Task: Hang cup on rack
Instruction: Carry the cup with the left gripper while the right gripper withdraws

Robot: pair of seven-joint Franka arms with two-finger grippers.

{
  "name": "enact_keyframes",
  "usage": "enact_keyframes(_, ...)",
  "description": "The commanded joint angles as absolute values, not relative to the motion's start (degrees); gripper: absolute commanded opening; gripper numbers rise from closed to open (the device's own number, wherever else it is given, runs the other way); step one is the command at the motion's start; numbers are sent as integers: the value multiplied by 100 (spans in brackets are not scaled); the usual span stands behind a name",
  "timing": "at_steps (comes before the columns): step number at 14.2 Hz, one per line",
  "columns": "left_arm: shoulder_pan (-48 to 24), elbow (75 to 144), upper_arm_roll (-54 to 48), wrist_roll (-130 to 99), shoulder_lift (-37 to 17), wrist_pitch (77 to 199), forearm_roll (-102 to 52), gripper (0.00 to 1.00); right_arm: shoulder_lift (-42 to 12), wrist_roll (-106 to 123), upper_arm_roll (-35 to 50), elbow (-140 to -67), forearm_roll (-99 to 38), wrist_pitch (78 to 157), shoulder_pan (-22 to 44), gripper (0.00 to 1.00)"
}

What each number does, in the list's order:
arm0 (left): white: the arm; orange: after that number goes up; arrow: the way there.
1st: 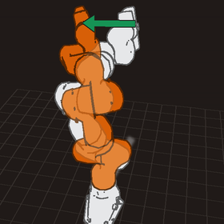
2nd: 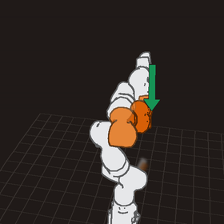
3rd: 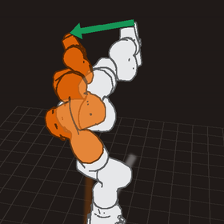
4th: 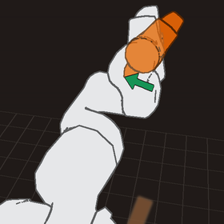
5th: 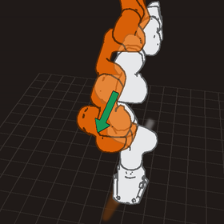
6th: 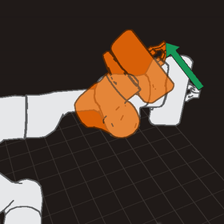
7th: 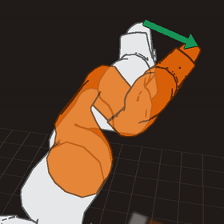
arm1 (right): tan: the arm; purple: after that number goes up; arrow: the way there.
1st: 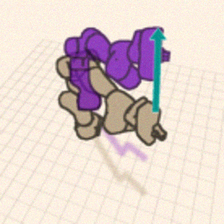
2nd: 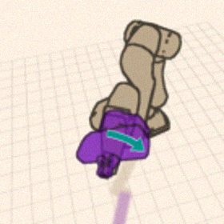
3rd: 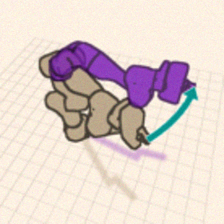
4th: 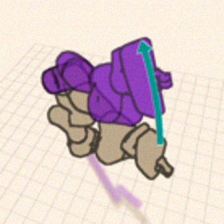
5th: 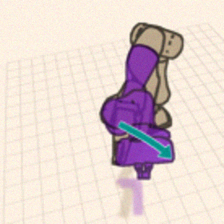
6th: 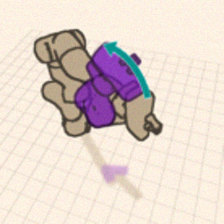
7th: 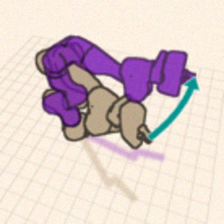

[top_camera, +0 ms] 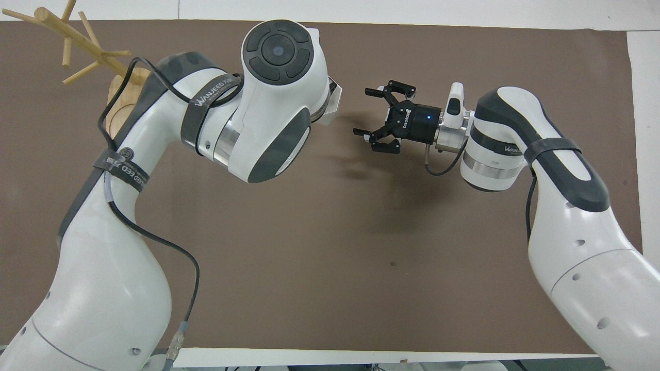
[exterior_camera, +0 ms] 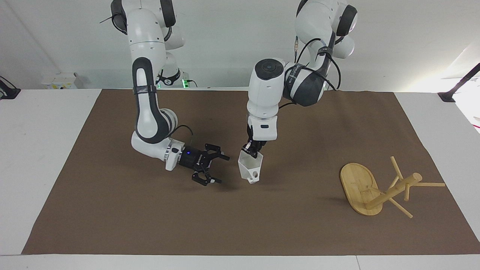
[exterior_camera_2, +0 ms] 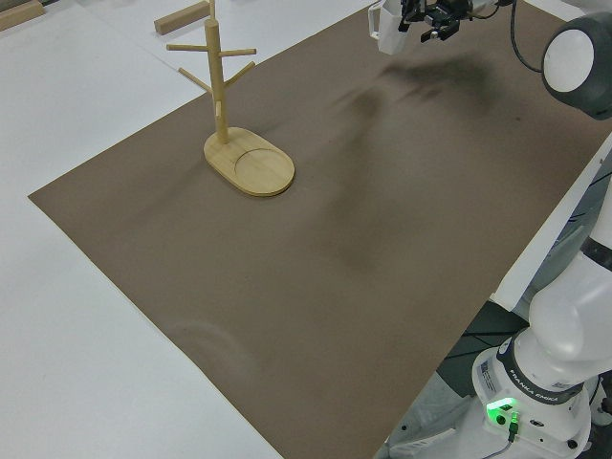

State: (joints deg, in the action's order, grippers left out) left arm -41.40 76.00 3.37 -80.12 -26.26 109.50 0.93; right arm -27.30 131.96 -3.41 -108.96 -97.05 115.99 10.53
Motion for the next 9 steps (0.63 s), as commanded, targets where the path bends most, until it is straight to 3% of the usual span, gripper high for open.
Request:
enact_keyframes(1, -3833, 9487, 360, -7754, -1322, 11659, 229, 0, -2566, 12878, -290, -11039, -8749, 11417, 354, 100)
enact_keyframes(3, -3290, 10682, 343, -7324, -741, 12765, 229, 0, -2479, 12063, -308, -10952, -7679, 11417, 37, 100)
enact_keyframes(6, -2779, 11923, 334, -6902, -239, 14401, 229, 0, -2242, 11359, -316, -10540, -6158, 11173, -473, 100)
enact_keyframes(9, -2392, 12767, 325, -6566, 69, 15640, 228, 0, -1410, 9210, -325, -10328, -4138, 10741, -747, 100)
